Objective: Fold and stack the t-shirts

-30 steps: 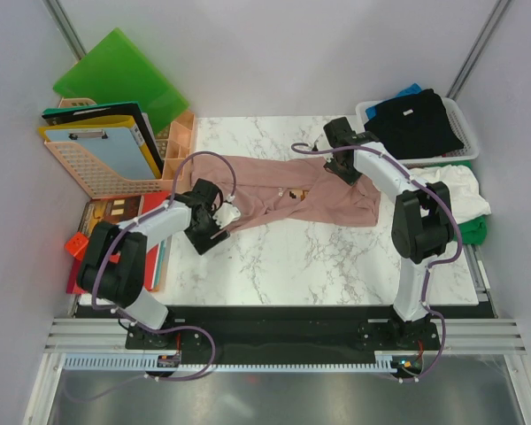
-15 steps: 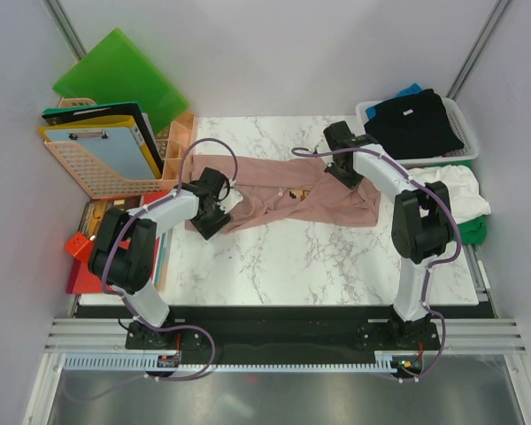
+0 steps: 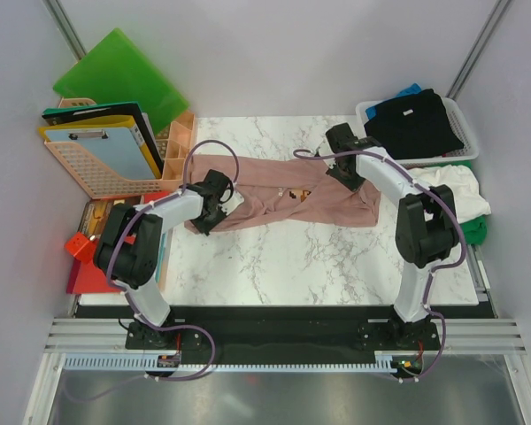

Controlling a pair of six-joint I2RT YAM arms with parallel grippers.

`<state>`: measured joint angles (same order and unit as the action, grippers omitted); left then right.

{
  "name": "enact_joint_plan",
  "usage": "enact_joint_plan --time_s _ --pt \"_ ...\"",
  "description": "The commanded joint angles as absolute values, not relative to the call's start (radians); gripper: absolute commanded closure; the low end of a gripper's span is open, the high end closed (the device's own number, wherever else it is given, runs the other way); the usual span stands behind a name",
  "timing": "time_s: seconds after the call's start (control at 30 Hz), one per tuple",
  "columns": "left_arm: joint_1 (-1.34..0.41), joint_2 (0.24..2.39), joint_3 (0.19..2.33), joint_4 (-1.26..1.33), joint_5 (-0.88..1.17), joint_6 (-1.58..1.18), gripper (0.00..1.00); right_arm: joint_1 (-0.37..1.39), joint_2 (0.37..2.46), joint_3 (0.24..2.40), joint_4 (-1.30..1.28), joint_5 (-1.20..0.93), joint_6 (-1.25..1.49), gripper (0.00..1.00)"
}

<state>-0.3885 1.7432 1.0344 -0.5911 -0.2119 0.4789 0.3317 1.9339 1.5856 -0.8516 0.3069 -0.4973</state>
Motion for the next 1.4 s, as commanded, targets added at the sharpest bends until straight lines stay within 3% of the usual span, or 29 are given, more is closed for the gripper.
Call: enact_joint_plan --time_s 0.0,0.37,1.37 --pt "-0.396 1.677 1.035 -0.574 -0.189 0.433 0.98 0.331 1.849 1.566 -0.833 0.293 -0.469 1.0" --pt "-0.405 1.543 1.117 -0.568 -0.261 0.454 0.98 0.331 1.773 1.451 -0.769 0.38 -0.472 1.0" --pt "-0.322 1.888 1.382 -0.477 -0.273 0.549 0.98 0.242 2.088 1.769 -0.772 0.448 -0.423 1.0"
